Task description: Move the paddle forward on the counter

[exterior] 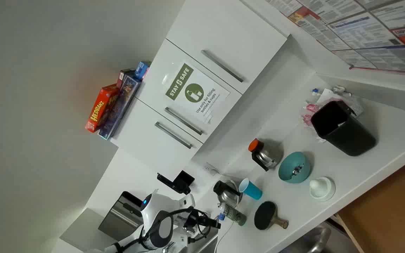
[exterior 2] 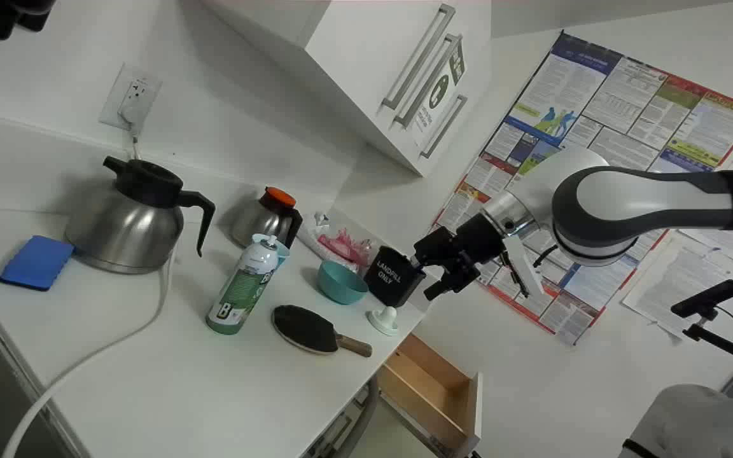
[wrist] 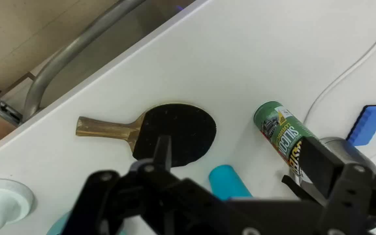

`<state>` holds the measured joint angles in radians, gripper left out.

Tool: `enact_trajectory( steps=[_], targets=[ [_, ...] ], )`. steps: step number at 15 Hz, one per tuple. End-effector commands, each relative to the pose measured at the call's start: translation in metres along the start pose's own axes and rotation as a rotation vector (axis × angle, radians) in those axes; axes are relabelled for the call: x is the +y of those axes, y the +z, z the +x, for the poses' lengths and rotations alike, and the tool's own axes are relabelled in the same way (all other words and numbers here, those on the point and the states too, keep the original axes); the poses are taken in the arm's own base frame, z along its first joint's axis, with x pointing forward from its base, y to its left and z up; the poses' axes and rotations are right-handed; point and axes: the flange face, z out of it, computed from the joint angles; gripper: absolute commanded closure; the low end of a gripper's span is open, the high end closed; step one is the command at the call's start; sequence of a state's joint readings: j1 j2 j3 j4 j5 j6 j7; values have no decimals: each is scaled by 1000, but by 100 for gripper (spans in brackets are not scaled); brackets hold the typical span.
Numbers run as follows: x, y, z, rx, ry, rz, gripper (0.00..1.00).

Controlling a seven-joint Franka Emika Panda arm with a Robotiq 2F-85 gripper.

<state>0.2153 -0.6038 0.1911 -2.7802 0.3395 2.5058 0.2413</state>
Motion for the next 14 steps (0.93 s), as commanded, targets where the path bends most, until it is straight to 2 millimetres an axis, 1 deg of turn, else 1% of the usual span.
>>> enact_trajectory(
  steps=[1,6,8,10,14],
  targets=[
    [0,0,0,-1,0,0,0],
    [0,0,0,-1,0,0,0],
    [5,1,12,-5,-58,8,0],
    [15,8,26,-37,-140,-24,0],
    [43,35,54,-152,-318,-129,0]
  ],
)
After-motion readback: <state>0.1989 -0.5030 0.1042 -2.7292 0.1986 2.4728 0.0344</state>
